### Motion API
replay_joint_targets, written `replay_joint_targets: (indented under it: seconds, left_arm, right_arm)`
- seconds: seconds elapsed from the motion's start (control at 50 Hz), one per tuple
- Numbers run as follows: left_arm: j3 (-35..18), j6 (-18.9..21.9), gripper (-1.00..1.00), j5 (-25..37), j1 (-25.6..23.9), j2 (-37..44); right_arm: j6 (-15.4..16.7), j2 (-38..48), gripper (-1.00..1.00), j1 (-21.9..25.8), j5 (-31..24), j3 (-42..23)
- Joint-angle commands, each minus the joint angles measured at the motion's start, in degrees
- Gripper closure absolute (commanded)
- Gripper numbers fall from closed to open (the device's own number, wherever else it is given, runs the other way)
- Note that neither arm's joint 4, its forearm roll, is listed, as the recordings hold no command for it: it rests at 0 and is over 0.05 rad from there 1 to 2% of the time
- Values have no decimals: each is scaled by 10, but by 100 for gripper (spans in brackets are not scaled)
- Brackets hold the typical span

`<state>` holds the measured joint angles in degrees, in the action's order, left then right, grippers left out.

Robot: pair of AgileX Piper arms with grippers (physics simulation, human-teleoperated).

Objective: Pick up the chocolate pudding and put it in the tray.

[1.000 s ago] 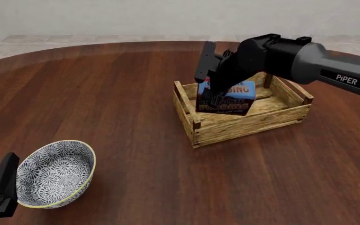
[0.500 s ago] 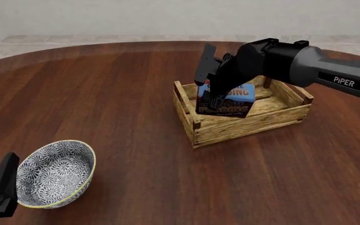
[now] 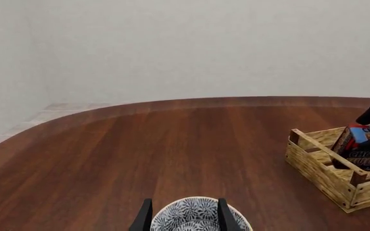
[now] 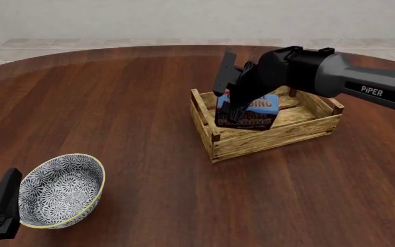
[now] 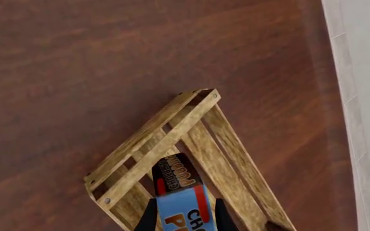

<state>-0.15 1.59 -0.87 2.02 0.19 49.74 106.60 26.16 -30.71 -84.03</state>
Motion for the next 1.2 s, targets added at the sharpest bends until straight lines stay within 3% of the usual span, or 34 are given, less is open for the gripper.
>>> replay_joint_targets:
  seconds: [0.02, 1.2]
  left_arm:
    - [0, 0, -100, 0, -1, 0]
    - [0, 0, -100, -4, -2, 7]
  right_arm:
    - [-16, 6, 100, -1, 10, 3]
    - [-29, 28, 100, -1, 28, 8]
